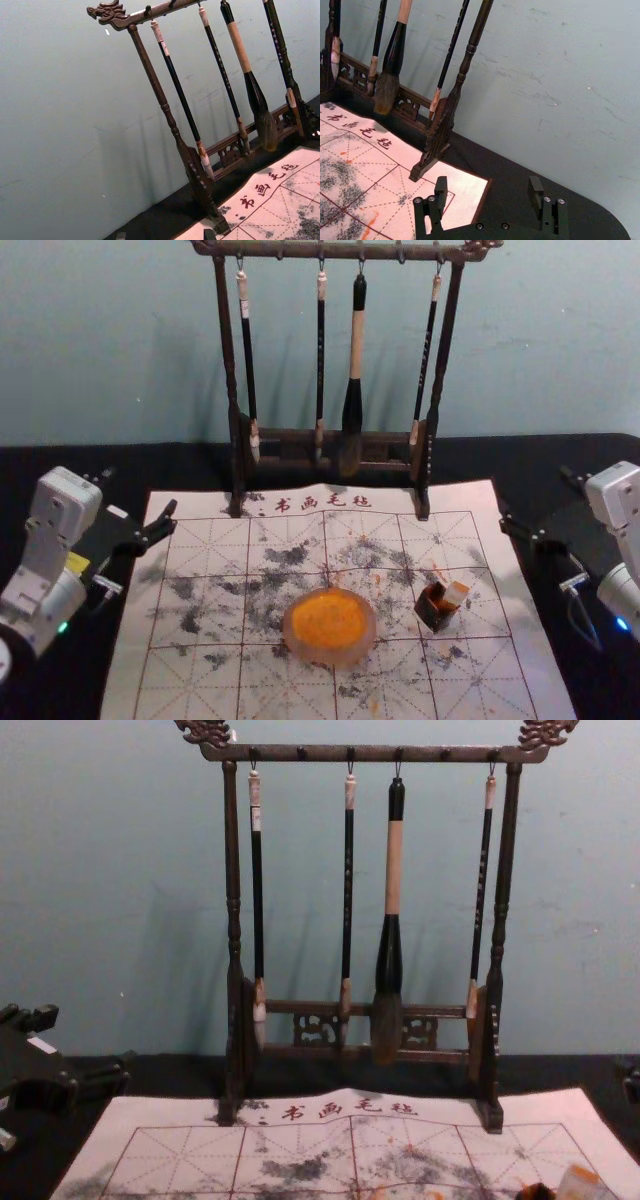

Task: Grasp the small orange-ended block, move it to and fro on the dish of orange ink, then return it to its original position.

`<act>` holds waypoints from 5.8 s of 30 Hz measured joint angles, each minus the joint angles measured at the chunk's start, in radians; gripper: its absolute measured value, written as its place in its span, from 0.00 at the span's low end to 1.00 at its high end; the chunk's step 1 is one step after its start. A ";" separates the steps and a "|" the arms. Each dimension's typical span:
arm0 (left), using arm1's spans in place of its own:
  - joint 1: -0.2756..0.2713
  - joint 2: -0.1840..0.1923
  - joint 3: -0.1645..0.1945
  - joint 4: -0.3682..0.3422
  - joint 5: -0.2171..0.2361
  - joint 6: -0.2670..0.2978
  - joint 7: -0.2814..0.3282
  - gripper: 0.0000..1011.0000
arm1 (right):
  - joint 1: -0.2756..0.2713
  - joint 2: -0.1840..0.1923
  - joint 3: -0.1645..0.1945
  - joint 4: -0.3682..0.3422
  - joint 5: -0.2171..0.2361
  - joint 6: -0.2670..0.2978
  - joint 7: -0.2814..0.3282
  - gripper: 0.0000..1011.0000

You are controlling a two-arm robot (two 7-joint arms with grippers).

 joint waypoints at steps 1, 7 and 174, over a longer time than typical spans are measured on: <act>0.000 0.000 0.000 0.000 0.000 0.000 0.000 0.99 | 0.000 0.000 0.000 0.000 0.000 0.000 0.000 0.99; 0.000 0.000 0.000 0.000 0.000 0.000 0.000 0.99 | 0.000 0.000 0.000 0.000 0.000 0.000 0.000 0.99; 0.000 0.000 0.000 0.000 0.000 0.000 0.000 0.99 | -0.055 -0.023 0.079 0.060 0.171 -0.016 0.669 0.11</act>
